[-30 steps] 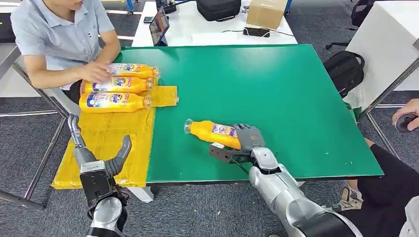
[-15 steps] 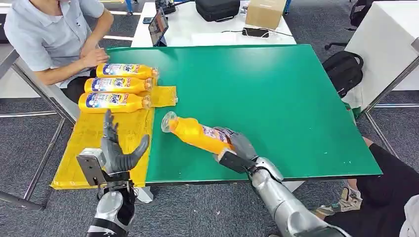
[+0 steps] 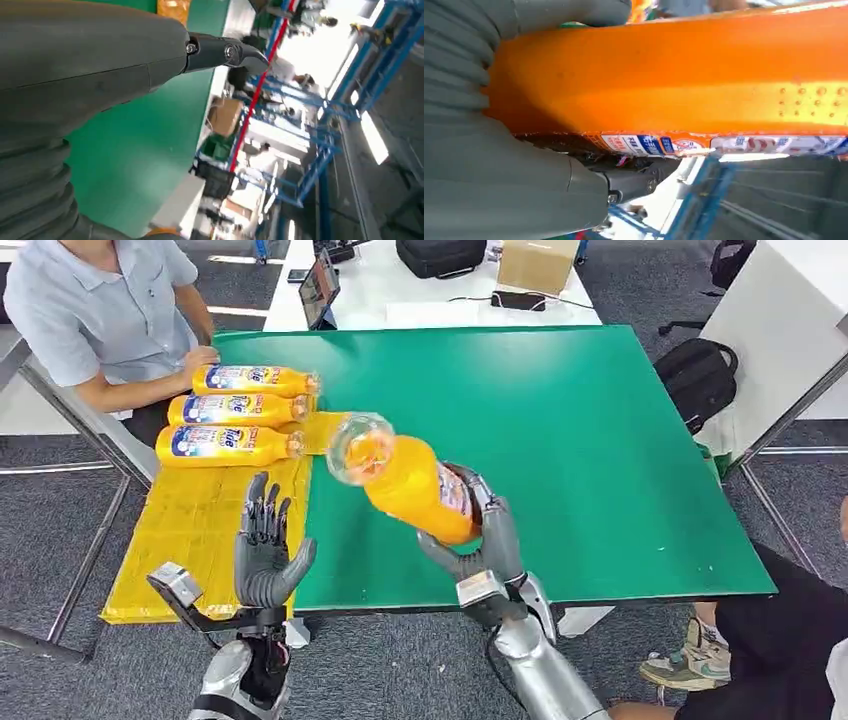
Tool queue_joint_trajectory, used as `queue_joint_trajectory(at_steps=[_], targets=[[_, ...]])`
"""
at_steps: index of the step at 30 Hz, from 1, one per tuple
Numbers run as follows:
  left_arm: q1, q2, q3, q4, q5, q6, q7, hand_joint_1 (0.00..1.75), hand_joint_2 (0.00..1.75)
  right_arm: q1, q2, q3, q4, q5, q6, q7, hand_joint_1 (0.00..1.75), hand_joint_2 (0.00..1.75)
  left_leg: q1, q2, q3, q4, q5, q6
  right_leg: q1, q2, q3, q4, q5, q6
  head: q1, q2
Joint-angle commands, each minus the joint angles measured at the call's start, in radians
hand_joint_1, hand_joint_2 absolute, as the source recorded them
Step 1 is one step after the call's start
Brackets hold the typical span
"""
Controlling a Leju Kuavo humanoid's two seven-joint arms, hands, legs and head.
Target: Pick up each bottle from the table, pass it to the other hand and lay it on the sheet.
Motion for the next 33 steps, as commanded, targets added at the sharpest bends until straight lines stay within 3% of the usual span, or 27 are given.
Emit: queue_joint_trajectory(at_steps=[1, 8, 11, 15, 18, 23, 25, 27, 33], targets=[[0.120, -0.020, 0.013, -0.264, -0.131, -0.099, 0.000, 0.00, 1.75, -0.057, -0.006, 0.065, 0.084, 0.006, 0.075, -0.033, 1.75, 1.75, 0.001, 0.004, -0.001, 0.002, 0.000, 0.000, 0.001, 0.004, -0.002, 0.001, 0.001, -0.001, 0.000, 0.000], [0.120, -0.020, 0.013, -0.264, -0.131, -0.099, 0.000, 0.00, 1.75, -0.057, -0.006, 0.065, 0.084, 0.006, 0.075, -0.033, 1.75, 1.75, 0.001, 0.002, 0.000, 0.000, 0.000, 0.000, 0.001, 0.001, 0.000, 0.000, 0.001, -0.001, 0.000, 0.000], [0.132, 0.006, -0.015, -0.285, -0.182, -0.096, 0.000, 0.00, 1.75, -0.108, 0.017, 0.074, 0.243, 0.105, 0.167, -0.033, 1.75, 1.75, 0.001, 0.003, 0.001, 0.000, 0.000, 0.000, 0.001, 0.003, 0.000, 0.000, 0.001, -0.001, 0.000, 0.000], [0.129, 0.044, -0.079, -0.314, -0.226, -0.023, 0.000, 0.00, 1.75, -0.165, 0.047, 0.095, 0.386, 0.203, 0.197, -0.032, 1.75, 1.75, 0.000, 0.003, 0.001, -0.001, 0.000, 0.000, 0.001, 0.003, 0.001, 0.000, 0.001, -0.001, 0.000, 0.000], [0.106, 0.132, -0.236, -0.405, -0.285, 0.223, 0.000, 0.00, 1.75, -0.204, 0.089, 0.095, 0.473, 0.221, 0.220, -0.027, 1.75, 1.75, 0.001, 0.003, 0.000, 0.000, 0.001, -0.001, 0.002, 0.002, 0.000, 0.000, 0.002, -0.002, 0.000, 0.000], [0.105, 0.151, -0.265, -0.357, -0.275, 0.241, 0.000, 0.00, 1.75, -0.241, 0.096, 0.121, 0.512, 0.268, 0.203, -0.007, 1.75, 1.75, 0.000, 0.001, 0.000, -0.001, 0.002, 0.001, 0.000, -0.001, 0.000, 0.000, 0.001, -0.001, 0.000, 0.000], [0.078, 0.191, -0.340, -0.344, -0.338, 0.388, 0.000, 0.00, 1.75, -0.262, 0.098, 0.149, 0.521, 0.303, 0.200, -0.004, 1.75, 1.75, 0.001, 0.000, 0.000, -0.001, 0.002, 0.000, 0.001, -0.001, 0.000, 0.000, 0.001, -0.001, 0.000, 0.000], [0.057, 0.207, -0.375, -0.309, -0.330, 0.415, 0.000, 0.00, 1.75, -0.284, 0.108, 0.166, 0.532, 0.315, 0.212, 0.000, 1.75, 1.75, 0.001, 0.001, -0.001, 0.000, 0.002, 0.000, 0.001, -0.001, 0.000, 0.000, 0.001, -0.002, 0.000, 0.000], [-0.003, 0.198, -0.418, -0.211, -0.350, 0.460, 0.000, 0.00, 1.75, -0.338, 0.154, 0.202, 0.505, 0.345, 0.195, 0.033, 1.75, 1.75, 0.001, 0.001, -0.002, 0.000, 0.003, 0.000, 0.001, 0.000, -0.001, 0.001, 0.002, -0.002, 0.000, 0.000]])
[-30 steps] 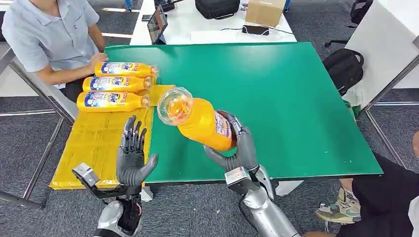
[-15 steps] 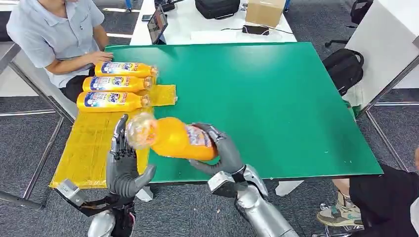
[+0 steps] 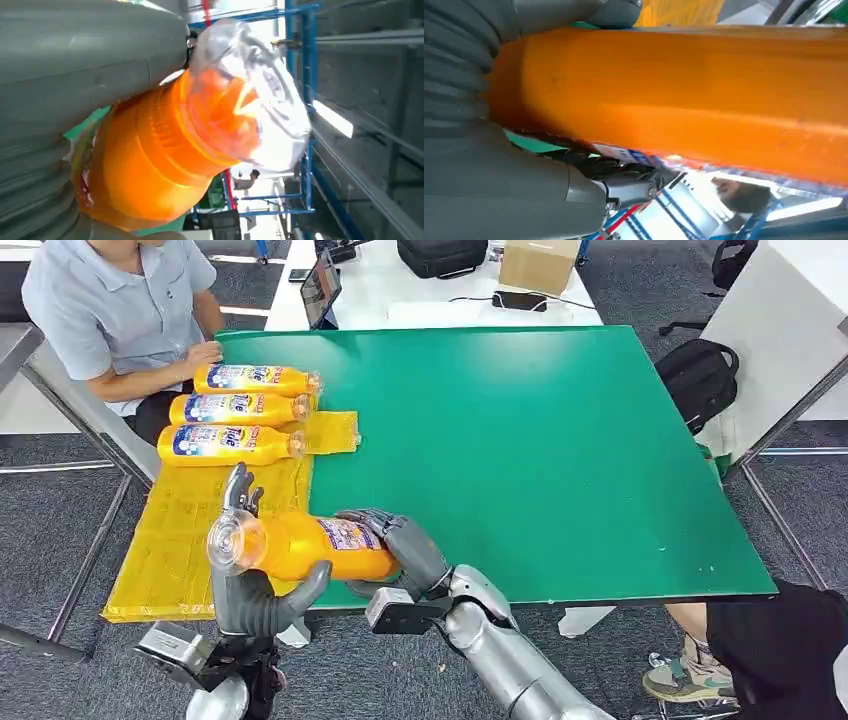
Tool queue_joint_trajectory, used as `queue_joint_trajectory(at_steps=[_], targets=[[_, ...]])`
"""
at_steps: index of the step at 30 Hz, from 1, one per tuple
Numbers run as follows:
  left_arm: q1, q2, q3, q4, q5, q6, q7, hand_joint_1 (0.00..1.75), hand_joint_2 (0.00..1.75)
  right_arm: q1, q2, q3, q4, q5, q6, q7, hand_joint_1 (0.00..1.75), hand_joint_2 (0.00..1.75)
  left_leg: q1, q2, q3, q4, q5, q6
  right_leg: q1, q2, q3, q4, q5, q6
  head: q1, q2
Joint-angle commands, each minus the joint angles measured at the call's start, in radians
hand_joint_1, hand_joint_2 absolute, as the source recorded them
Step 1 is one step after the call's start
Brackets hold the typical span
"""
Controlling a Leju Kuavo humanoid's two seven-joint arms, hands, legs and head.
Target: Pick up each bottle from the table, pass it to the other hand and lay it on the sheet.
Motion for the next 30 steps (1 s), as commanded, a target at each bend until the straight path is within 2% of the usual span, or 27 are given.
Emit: queue_joint_trajectory(at_steps=[1, 8, 13, 14, 19, 20, 23, 27, 30], targets=[[-0.097, 0.074, -0.139, 0.149, -0.010, 0.030, 0.004, 0.00, 1.75, -0.133, 0.054, 0.083, 0.093, 0.013, -0.002, 0.020, 1.75, 1.75, 0.000, 0.003, 0.000, 0.000, 0.001, -0.001, 0.000, 0.002, -0.001, 0.000, 0.002, -0.002, 0.000, 0.000], [-0.089, 0.073, -0.136, 0.151, 0.009, -0.009, 0.004, 0.00, 1.75, -0.123, 0.052, 0.079, 0.068, 0.001, -0.022, 0.002, 1.75, 1.75, 0.001, 0.002, 0.000, 0.000, 0.001, 0.000, 0.001, 0.002, -0.001, 0.000, 0.002, -0.002, 0.000, 0.000], [-0.059, -0.007, -0.056, 0.225, 0.082, -0.263, 0.004, 0.00, 1.75, -0.077, 0.045, 0.040, -0.112, -0.062, -0.113, -0.044, 1.75, 1.75, 0.000, 0.001, -0.001, 0.000, 0.001, 0.000, 0.000, 0.001, -0.001, 0.001, 0.001, -0.001, 0.000, 0.000], [-0.060, -0.014, -0.055, 0.237, 0.079, -0.273, 0.004, 0.00, 1.75, -0.067, 0.045, 0.033, -0.136, -0.069, -0.123, -0.046, 1.75, 1.75, 0.000, 0.002, -0.001, 0.001, 0.001, 0.000, 0.000, 0.001, -0.002, 0.001, 0.001, -0.001, 0.000, 0.000], [-0.061, -0.023, -0.052, 0.254, 0.083, -0.296, 0.004, 0.00, 1.75, -0.055, 0.042, 0.031, -0.164, -0.077, -0.132, -0.046, 1.75, 1.75, 0.000, 0.001, -0.001, 0.000, 0.001, 0.000, 0.000, 0.001, -0.002, 0.001, 0.001, -0.001, 0.000, 0.000], [-0.066, -0.051, -0.015, 0.293, 0.110, -0.401, 0.004, 0.00, 1.75, -0.035, 0.037, 0.050, -0.170, -0.096, -0.114, -0.046, 1.75, 1.75, 0.000, 0.002, -0.001, 0.001, 0.001, 0.000, 0.000, 0.001, -0.002, 0.000, 0.001, -0.001, 0.000, 0.000], [-0.076, -0.068, 0.020, 0.339, 0.160, -0.464, 0.004, 0.00, 1.75, -0.038, 0.041, 0.068, -0.128, -0.087, -0.112, -0.046, 1.75, 1.75, -0.001, 0.001, 0.000, 0.000, 0.001, 0.000, -0.001, 0.001, -0.001, 0.000, 0.001, -0.001, 0.000, 0.000], [-0.094, -0.086, 0.058, 0.409, 0.123, -0.408, 0.066, 0.00, 1.75, -0.021, 0.015, 0.128, -0.130, -0.105, -0.172, -0.046, 1.75, 1.75, 0.000, 0.001, 0.001, -0.001, 0.001, 0.000, 0.000, 0.000, 0.001, -0.001, 0.001, -0.002, 0.000, 0.000], [-0.082, -0.084, 0.057, 0.432, 0.045, -0.336, 0.029, 0.00, 1.75, -0.013, 0.010, 0.138, -0.107, -0.118, -0.170, -0.046, 1.75, 1.75, 0.000, -0.001, 0.001, -0.001, 0.001, 0.000, 0.000, 0.000, 0.001, -0.001, 0.001, -0.002, 0.000, 0.000]])
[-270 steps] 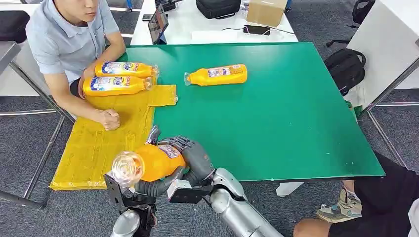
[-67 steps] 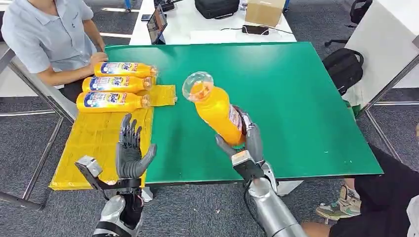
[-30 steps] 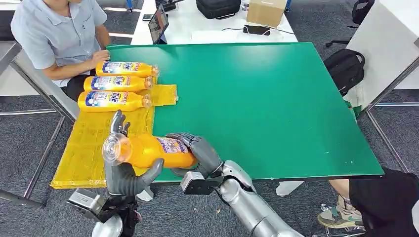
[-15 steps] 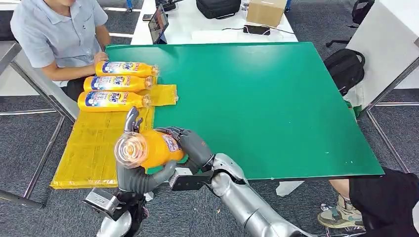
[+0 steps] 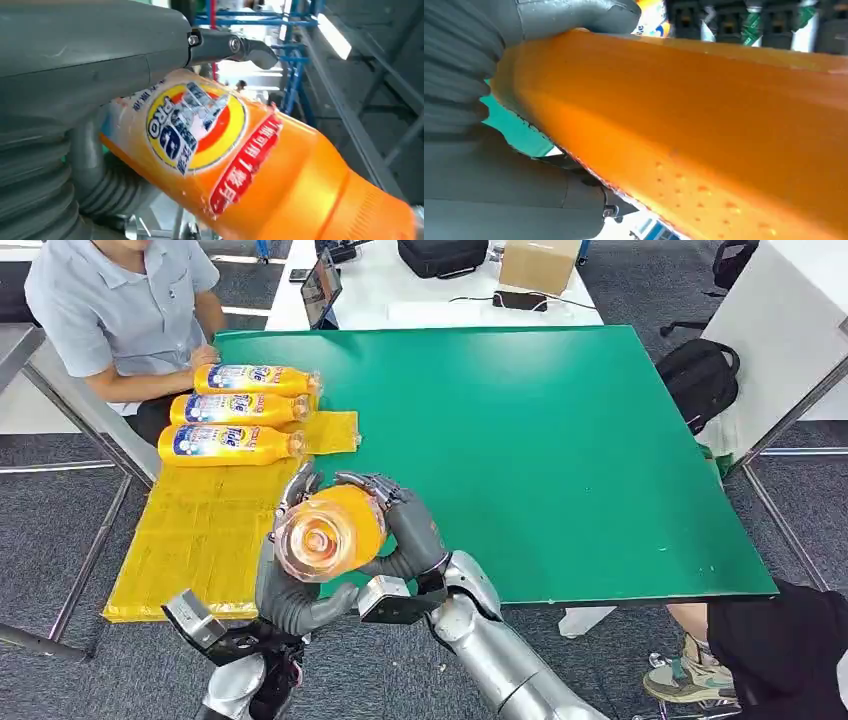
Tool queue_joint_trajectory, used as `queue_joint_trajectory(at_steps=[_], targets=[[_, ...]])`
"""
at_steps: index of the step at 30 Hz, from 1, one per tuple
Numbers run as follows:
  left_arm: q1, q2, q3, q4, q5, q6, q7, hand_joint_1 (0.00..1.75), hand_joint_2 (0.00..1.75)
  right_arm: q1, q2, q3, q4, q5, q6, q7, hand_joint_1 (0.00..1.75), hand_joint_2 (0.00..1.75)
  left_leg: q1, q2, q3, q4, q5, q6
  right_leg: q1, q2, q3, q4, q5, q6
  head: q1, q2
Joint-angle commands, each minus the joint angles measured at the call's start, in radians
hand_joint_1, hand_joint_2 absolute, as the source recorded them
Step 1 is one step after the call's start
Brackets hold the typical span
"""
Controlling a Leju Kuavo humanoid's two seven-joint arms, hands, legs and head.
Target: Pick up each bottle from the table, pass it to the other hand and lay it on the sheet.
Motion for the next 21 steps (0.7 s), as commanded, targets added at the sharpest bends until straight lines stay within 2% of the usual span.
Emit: queue_joint_trajectory(at_steps=[1, 12, 15, 18, 21], targets=[[-0.005, -0.026, 0.025, 0.224, -0.148, 0.126, 0.012, 0.00, 1.75, -0.029, -0.019, 0.117, 0.021, -0.024, -0.027, -0.033, 1.75, 1.75, 0.000, 0.003, 0.002, -0.002, 0.000, 0.000, 0.000, 0.002, 0.001, -0.001, 0.001, -0.001, -0.001, 0.000], [0.001, -0.029, 0.022, 0.216, -0.150, 0.129, 0.011, 0.00, 1.75, -0.032, -0.017, 0.118, 0.025, -0.024, -0.028, -0.033, 1.75, 1.75, 0.000, 0.002, 0.000, 0.000, 0.001, 0.000, 0.000, 0.001, 0.000, 0.000, 0.001, -0.001, 0.000, 0.000], [0.014, -0.029, 0.018, 0.183, -0.236, 0.234, 0.001, 0.00, 1.75, -0.053, 0.003, 0.112, 0.100, 0.000, 0.042, -0.012, 1.75, 1.75, 0.000, 0.003, 0.000, 0.000, 0.000, 0.000, 0.000, 0.002, 0.000, 0.000, 0.001, -0.001, -0.001, 0.000], [0.018, -0.010, 0.018, 0.142, -0.280, 0.324, 0.001, 0.00, 1.75, -0.100, 0.020, 0.154, 0.235, 0.061, 0.143, 0.072, 1.75, 1.75, 0.000, 0.005, 0.001, 0.000, 0.000, -0.001, 0.001, 0.003, 0.000, 0.000, 0.001, -0.002, -0.001, 0.000], [0.000, -0.007, 0.042, 0.171, -0.328, 0.383, 0.007, 0.00, 1.75, -0.114, 0.036, 0.167, 0.296, 0.091, 0.153, 0.070, 1.75, 1.75, 0.000, 0.004, 0.001, -0.001, 0.000, -0.001, 0.001, 0.003, 0.000, 0.000, 0.001, -0.001, -0.001, 0.000]])
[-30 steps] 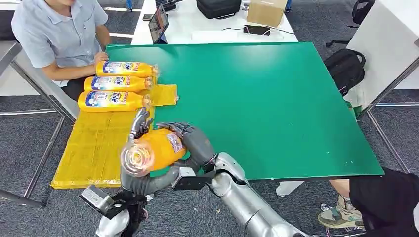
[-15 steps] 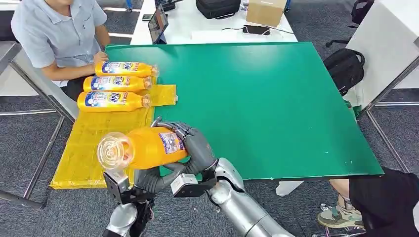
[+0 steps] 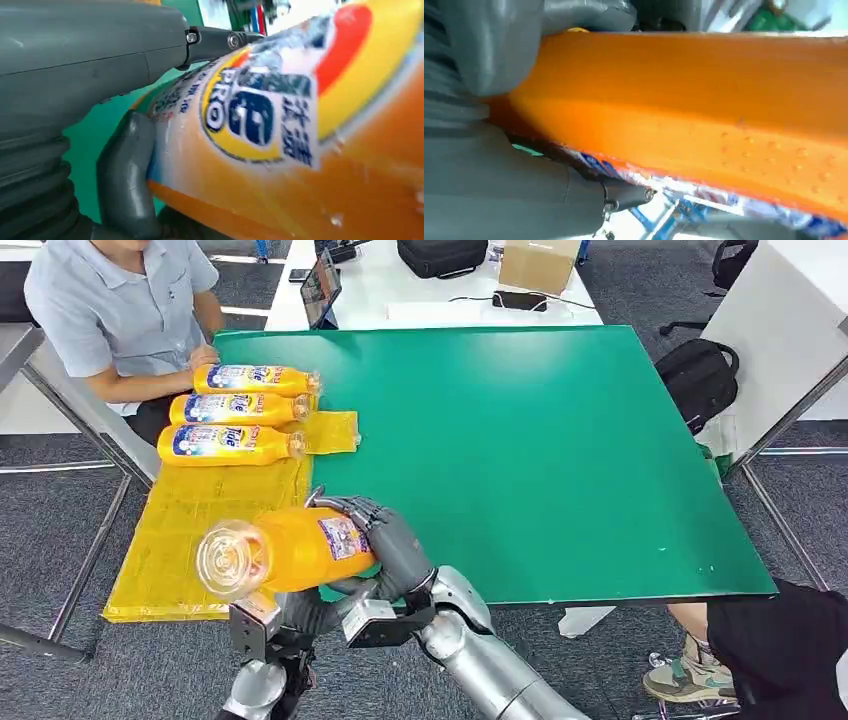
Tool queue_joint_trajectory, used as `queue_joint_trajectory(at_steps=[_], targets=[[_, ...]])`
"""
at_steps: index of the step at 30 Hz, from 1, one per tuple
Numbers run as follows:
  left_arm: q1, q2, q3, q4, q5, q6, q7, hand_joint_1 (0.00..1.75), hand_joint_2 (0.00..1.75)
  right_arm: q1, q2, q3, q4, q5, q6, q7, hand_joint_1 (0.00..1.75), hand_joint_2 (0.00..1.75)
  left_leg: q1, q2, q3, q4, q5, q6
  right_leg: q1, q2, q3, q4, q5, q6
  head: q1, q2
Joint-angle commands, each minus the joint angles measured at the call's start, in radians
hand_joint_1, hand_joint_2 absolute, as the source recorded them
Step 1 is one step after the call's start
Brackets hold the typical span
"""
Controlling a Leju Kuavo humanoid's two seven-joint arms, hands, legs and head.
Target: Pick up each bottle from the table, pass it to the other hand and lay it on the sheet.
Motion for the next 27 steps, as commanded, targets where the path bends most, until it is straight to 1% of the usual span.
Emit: queue_joint_trajectory(at_steps=[1, 5, 8, 12, 14, 16, 17, 19, 23, 24, 25, 27], targets=[[-0.027, 0.020, 0.014, 0.045, -0.070, 0.099, 0.011, 0.00, 1.75, -0.122, 0.040, 0.097, 0.258, 0.074, 0.087, 0.035, 1.75, 1.75, 0.000, 0.002, 0.001, -0.001, 0.000, -0.001, 0.000, 0.001, 0.000, 0.000, 0.001, -0.001, 0.000, 0.000], [-0.020, -0.001, 0.083, -0.027, 0.090, -0.018, 0.006, 0.00, 1.75, -0.111, 0.037, 0.107, 0.231, 0.098, 0.086, 0.055, 1.75, 1.75, 0.001, 0.002, 0.000, 0.001, 0.000, -0.001, 0.001, 0.001, -0.001, 0.000, 0.001, -0.002, 0.000, 0.000], [0.003, -0.033, 0.149, -0.105, 0.267, -0.128, 0.029, 0.00, 1.75, -0.085, 0.032, 0.110, 0.228, 0.109, 0.072, 0.052, 1.75, 1.75, 0.002, 0.002, 0.000, 0.001, 0.000, 0.000, 0.002, 0.000, 0.000, 0.000, 0.000, -0.001, 0.000, 0.000], [0.000, -0.060, 0.204, -0.127, 0.339, -0.129, 0.028, 0.00, 1.75, -0.064, 0.033, 0.120, 0.258, 0.119, 0.046, 0.037, 1.75, 1.75, 0.001, 0.000, 0.001, 0.000, 0.000, 0.000, 0.001, -0.001, 0.001, -0.001, 0.000, -0.001, 0.000, 0.000], [-0.004, -0.059, 0.224, -0.120, 0.482, -0.245, 0.083, 0.00, 1.75, -0.060, 0.032, 0.120, 0.272, 0.112, 0.034, 0.030, 1.75, 1.75, 0.001, -0.001, 0.000, 0.000, 0.001, -0.001, 0.002, -0.002, 0.001, -0.001, 0.001, -0.002, 0.000, 0.000], [-0.007, -0.057, 0.231, -0.109, 0.528, -0.297, 0.101, 0.00, 1.75, -0.057, 0.029, 0.112, 0.276, 0.111, 0.023, 0.025, 1.75, 1.75, 0.001, 0.000, 0.000, 0.000, 0.001, 0.000, 0.001, -0.002, 0.000, -0.001, 0.000, -0.001, 0.000, 0.000], [-0.010, -0.061, 0.236, -0.099, 0.541, -0.311, 0.109, 0.00, 1.75, -0.054, 0.026, 0.107, 0.274, 0.110, 0.020, 0.020, 1.75, 1.75, 0.001, -0.002, 0.000, 0.000, 0.002, -0.001, 0.002, -0.003, 0.001, -0.002, 0.001, -0.002, 0.000, 0.000], [-0.010, -0.062, 0.238, -0.096, 0.549, -0.318, 0.113, 0.00, 1.75, -0.053, 0.026, 0.106, 0.273, 0.109, 0.019, 0.019, 1.75, 1.75, 0.001, -0.001, 0.000, 0.000, 0.001, -0.001, 0.001, -0.002, 0.000, -0.001, 0.001, -0.001, 0.000, 0.000], [-0.016, -0.066, 0.242, -0.079, 0.571, -0.332, 0.126, 0.00, 1.75, -0.047, 0.028, 0.098, 0.266, 0.104, 0.014, 0.013, 1.75, 1.75, 0.001, -0.002, 0.001, -0.001, 0.001, 0.000, 0.001, -0.004, 0.001, -0.002, 0.001, -0.001, 0.000, 0.000], [-0.021, -0.071, 0.248, -0.071, 0.567, -0.317, 0.126, 1.59, 1.75, -0.045, 0.027, 0.096, 0.263, 0.104, 0.008, 0.012, 1.75, 1.75, 0.001, -0.001, 0.001, -0.001, 0.001, 0.000, 0.001, -0.003, 0.001, -0.002, 0.000, -0.001, 0.000, 0.000], [-0.029, -0.072, 0.245, -0.063, 0.559, -0.309, 0.122, 1.75, 1.75, -0.044, 0.028, 0.093, 0.261, 0.103, 0.006, 0.008, 1.75, 1.75, 0.001, -0.002, 0.001, 0.000, 0.001, 0.000, 0.001, -0.003, 0.001, -0.002, 0.000, -0.001, 0.000, 0.000], [-0.038, -0.068, 0.232, -0.053, 0.530, -0.298, 0.114, 1.75, 1.75, -0.041, 0.029, 0.090, 0.256, 0.100, 0.004, 0.005, 1.75, 1.75, 0.001, -0.002, 0.001, -0.001, 0.001, 0.000, 0.001, -0.004, 0.001, -0.002, 0.000, -0.001, 0.000, 0.000]])
